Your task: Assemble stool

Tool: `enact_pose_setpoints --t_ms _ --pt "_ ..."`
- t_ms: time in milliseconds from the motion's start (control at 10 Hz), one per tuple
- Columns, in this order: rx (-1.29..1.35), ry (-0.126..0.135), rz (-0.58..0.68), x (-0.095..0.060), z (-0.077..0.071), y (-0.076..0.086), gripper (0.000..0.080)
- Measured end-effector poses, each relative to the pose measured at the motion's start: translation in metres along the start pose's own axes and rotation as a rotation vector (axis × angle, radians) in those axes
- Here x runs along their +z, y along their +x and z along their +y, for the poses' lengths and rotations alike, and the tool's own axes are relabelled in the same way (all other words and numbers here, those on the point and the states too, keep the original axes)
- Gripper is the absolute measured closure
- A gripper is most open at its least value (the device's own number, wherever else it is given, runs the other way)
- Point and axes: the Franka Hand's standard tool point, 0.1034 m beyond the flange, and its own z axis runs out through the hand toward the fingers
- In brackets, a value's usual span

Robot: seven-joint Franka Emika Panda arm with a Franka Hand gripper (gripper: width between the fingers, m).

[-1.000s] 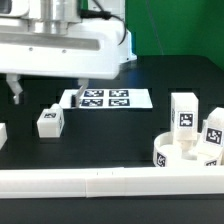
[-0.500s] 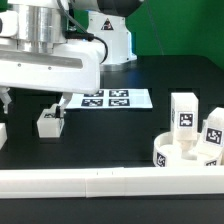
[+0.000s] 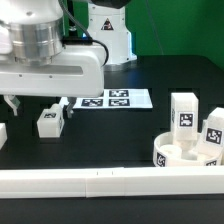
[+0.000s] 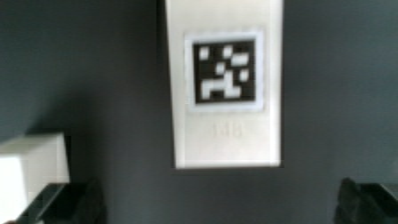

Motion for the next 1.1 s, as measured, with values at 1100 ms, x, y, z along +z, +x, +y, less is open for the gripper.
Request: enact_pose_setpoints --t_ms 1100 --pt "0.044 -0.001 -0.7 0.016 0.001 -0.013 0.015"
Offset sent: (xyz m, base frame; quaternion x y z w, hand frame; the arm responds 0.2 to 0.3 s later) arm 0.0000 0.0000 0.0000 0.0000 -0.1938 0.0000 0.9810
